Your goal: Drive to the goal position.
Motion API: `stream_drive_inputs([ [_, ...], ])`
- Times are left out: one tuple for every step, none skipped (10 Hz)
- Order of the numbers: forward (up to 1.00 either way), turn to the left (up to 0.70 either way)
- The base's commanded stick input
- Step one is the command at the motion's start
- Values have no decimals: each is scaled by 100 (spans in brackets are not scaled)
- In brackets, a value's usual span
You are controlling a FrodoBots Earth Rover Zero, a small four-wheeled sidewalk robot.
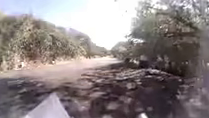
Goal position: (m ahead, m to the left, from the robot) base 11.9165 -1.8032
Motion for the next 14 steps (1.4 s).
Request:
stream_drive_inputs([
  [50,0],
  [50,0],
  [50,0],
  [50,0],
  [50,0],
  [50,-29],
  [50,-50],
  [50,-50],
  [50,-50],
  [50,-12],
  [50,0],
  [50,0],
  [50,0],
  [50,0],
])
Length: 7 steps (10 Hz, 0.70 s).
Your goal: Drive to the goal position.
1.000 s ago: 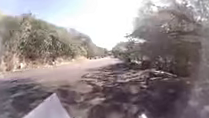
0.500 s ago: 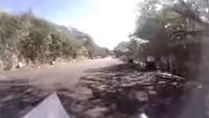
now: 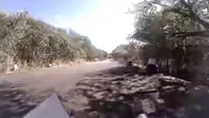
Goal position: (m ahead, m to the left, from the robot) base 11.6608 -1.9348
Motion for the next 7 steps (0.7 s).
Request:
stream_drive_inputs([
  [50,0],
  [50,0],
  [50,0],
  [50,0],
  [50,0],
  [50,0],
  [50,0],
])
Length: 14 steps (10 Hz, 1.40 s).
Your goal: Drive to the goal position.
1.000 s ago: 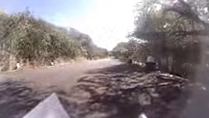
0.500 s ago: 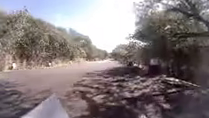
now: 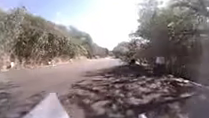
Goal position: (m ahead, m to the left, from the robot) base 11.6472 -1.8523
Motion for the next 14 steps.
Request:
stream_drive_inputs([
  [50,0],
  [50,0],
  [50,-3],
  [50,-13],
  [50,-22],
  [50,-31],
  [50,-40],
  [50,-50],
  [50,-20],
  [50,0],
  [50,0],
  [50,0],
  [50,0],
  [50,0],
])
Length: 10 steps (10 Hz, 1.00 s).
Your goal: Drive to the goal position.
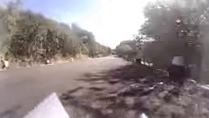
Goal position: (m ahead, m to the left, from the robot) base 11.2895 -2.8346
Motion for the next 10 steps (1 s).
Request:
stream_drive_inputs([
  [50,0],
  [50,0],
  [50,0],
  [50,0],
  [50,0],
  [50,-12],
  [50,-25],
  [50,-38],
  [50,-48],
  [50,-6],
])
